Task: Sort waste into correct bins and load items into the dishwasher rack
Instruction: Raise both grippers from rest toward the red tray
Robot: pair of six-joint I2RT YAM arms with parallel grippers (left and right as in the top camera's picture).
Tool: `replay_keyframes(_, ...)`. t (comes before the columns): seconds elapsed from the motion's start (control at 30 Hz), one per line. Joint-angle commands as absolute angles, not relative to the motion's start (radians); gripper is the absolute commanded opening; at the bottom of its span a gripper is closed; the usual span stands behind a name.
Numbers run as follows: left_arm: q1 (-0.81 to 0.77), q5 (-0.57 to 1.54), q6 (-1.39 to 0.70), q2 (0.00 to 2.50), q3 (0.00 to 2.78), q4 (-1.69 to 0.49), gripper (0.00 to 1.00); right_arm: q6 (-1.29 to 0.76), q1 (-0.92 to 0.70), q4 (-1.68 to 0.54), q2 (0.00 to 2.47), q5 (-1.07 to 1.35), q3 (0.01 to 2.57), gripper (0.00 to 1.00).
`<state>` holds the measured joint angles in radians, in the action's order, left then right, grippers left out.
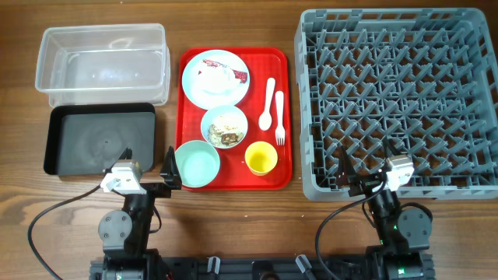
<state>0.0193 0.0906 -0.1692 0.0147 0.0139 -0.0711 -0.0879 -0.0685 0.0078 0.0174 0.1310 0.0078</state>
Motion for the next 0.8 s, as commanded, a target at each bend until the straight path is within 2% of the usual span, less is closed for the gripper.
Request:
replay_keyframes(0.0,0.015,0.077,-0.164,0.003,0.006,-0.072,1.0,-0.081,-0.064,0.011,0.005,0.144,0.005,1.0)
replay_keyframes(0.77,0.015,0.077,-0.164,0.003,0.006,-0.072,1.0,-0.079,-0.064,0.006,0.005,0.083,0.005,1.0)
